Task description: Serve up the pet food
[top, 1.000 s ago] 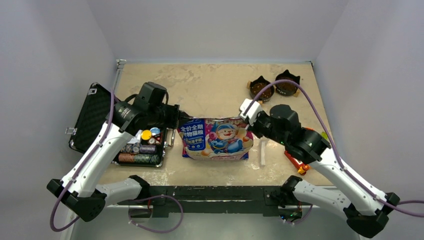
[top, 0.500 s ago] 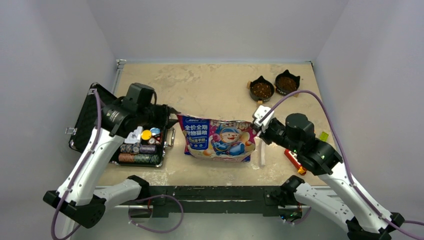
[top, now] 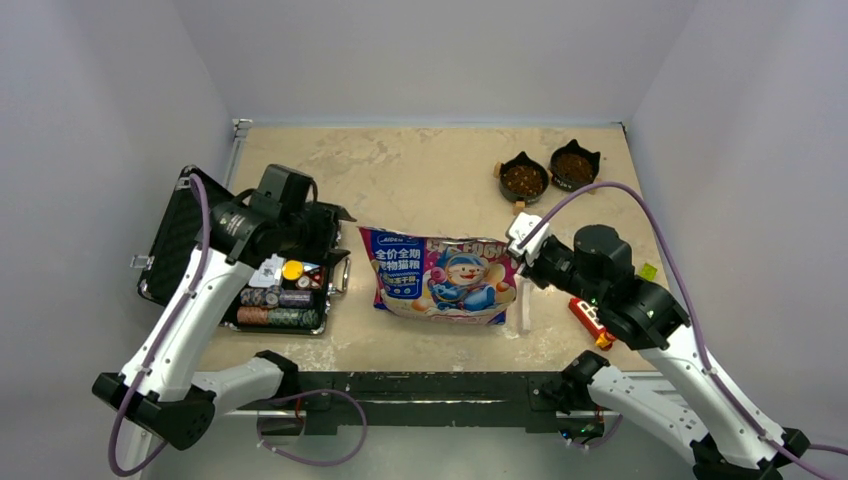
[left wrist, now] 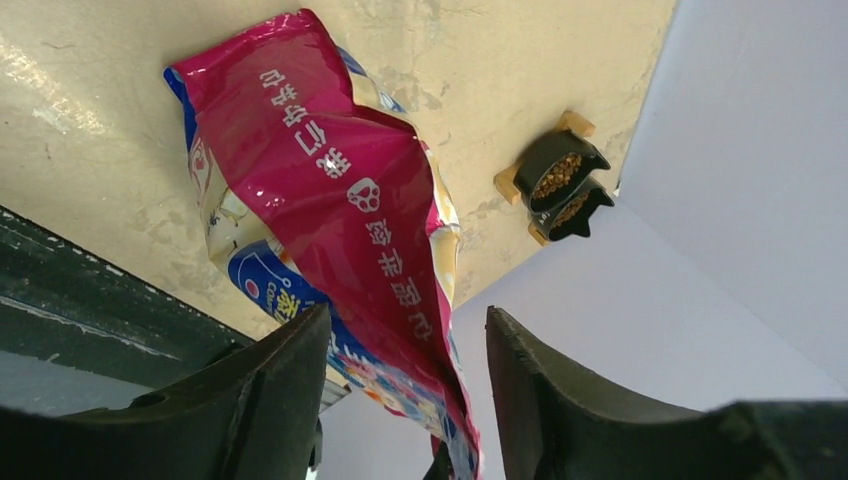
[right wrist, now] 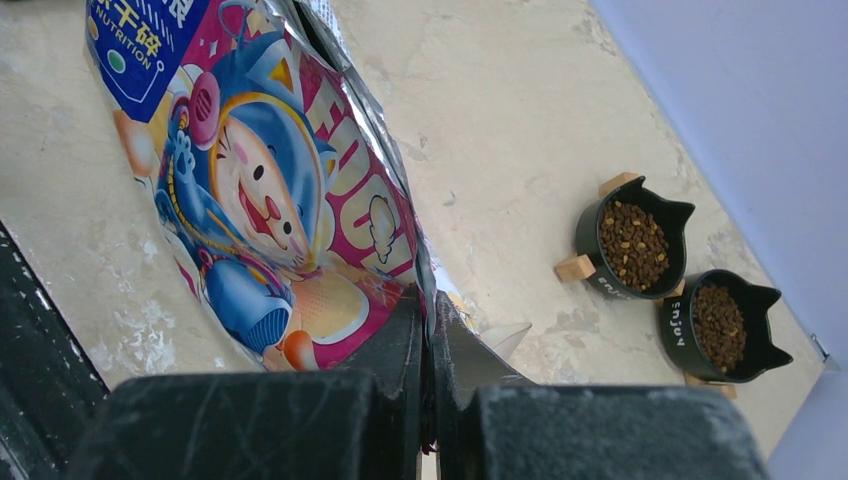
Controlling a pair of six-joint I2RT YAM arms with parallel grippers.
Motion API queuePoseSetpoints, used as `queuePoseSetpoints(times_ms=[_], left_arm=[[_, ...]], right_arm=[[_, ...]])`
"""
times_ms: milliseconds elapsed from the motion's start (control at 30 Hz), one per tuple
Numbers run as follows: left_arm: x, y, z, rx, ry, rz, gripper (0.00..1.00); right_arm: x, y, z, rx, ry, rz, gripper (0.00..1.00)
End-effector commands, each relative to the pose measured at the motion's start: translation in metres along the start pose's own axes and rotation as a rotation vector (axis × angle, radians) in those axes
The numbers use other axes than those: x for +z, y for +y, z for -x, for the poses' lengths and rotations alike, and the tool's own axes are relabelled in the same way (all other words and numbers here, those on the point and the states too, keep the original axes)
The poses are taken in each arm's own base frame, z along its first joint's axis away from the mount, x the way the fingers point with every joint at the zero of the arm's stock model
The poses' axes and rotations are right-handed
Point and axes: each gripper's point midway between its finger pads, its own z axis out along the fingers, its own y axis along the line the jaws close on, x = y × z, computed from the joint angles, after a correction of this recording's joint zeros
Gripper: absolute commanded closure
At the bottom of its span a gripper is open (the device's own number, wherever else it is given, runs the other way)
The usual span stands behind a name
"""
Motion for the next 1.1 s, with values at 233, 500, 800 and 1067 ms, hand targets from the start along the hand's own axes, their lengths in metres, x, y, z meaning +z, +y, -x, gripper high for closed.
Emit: queuePoseSetpoints(times_ms=[233,500,800,1067], left_arm=[[-0.040,-0.046,-0.041,0.079,0.153,-0.145,0.35],[-0.012,-0.039,-0.055,0.110,0.144,-0.058,0.29],[0.009,-0.038,-0.040,0.098,0.076,-0.067,0.63],[-0.003,-0.042,-0.017,0.081,-0.008,-0.070,1.00]], right_arm=[[-0.004,-0.012,0.002,-0.028,0.043,-0.027,1.00],[-0.007,-0.011,0.000,-0.043,0.051,-0.022,1.00],[-0.010,-0.010,-0.002,-0.024,0.048,-0.031,1.00],[-0.020,-0.008,-0.019,-0.064,0.057,-0.056,1.00]])
